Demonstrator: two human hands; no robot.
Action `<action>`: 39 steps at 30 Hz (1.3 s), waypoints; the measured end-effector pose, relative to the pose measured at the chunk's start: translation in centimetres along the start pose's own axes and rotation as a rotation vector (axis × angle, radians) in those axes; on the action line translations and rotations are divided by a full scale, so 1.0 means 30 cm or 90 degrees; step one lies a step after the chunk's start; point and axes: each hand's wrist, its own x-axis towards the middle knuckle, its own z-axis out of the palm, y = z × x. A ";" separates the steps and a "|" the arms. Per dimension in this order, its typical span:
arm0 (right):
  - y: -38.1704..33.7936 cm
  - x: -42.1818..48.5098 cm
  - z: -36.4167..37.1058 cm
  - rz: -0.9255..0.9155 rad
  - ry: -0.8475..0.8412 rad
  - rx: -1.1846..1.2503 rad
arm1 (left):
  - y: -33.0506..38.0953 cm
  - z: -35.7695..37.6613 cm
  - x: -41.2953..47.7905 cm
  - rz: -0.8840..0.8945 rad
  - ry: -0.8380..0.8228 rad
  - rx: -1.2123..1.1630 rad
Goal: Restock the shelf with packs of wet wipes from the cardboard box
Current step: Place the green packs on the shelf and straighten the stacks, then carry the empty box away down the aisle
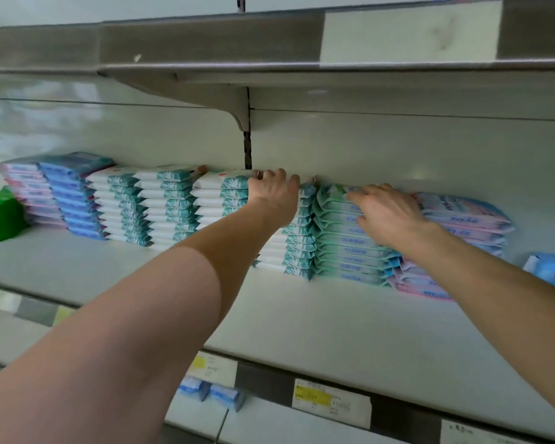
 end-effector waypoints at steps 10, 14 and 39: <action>-0.317 -0.130 -0.153 -0.041 0.001 0.049 | -0.246 -0.030 -0.278 0.067 0.010 -0.009; -0.532 -0.136 -0.199 -0.071 -0.021 0.085 | -0.357 -0.033 -0.400 0.051 -0.016 -0.016; -1.365 -0.410 -0.319 -0.735 0.023 0.209 | -0.656 -0.070 -1.346 -0.641 -0.238 0.050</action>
